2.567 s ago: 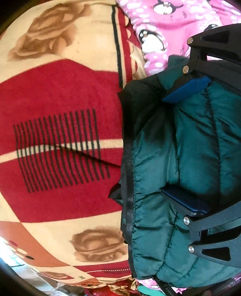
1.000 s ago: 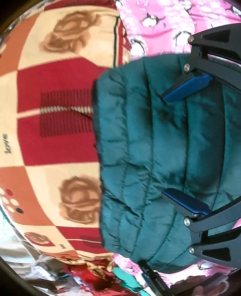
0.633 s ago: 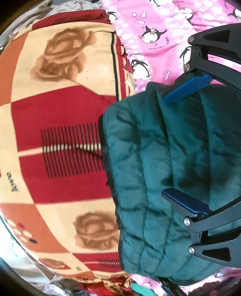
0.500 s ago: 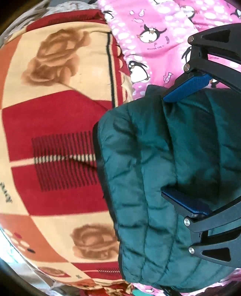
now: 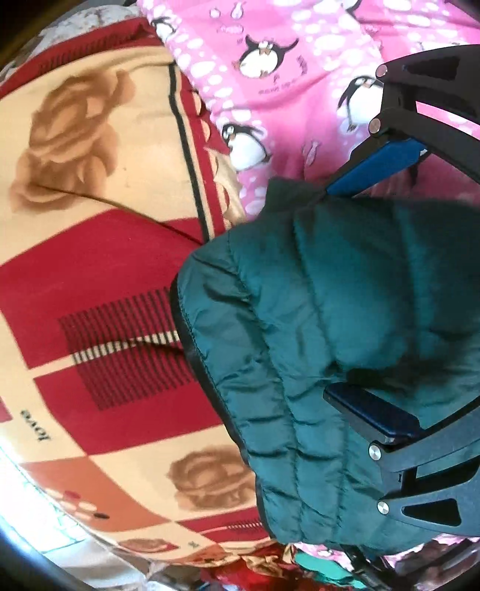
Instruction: Fold large clothes
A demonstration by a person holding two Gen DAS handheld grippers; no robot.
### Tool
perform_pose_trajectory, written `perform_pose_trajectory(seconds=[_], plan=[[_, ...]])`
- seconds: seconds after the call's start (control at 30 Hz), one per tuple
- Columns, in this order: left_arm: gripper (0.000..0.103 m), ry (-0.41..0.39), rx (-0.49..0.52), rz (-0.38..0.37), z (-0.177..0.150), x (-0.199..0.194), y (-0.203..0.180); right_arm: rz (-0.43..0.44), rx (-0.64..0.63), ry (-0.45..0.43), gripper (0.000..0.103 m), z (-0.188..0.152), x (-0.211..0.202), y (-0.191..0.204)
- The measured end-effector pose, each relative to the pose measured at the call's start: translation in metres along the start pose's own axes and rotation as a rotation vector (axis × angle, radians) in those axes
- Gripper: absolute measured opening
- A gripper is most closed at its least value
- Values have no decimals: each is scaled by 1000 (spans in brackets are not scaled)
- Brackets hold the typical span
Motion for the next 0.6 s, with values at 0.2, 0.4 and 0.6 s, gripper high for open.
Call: perform_pose_trajectory(seconds=[0.2,0.4,0.6], plan=[[94,20,-22,-74,-7,-12,2,35,15,34,99,-17,-13,-11],[94,83,-36,-156,-9,-5,7,78,96,86,102,-23,-1,-30],[100,158,-124,-242,-7,17,22,181,160,129,102,-19,20,-42]])
Point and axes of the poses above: each gripper's, at about its wrist camera, not at the fingertips, and x roughly the way its jaws point, y to its left, z to its top, the point moved 1 cm from there along x, roughly the way its jaws point, and after that the axes turned 3 degrees about -x, right-handed, at the moved point
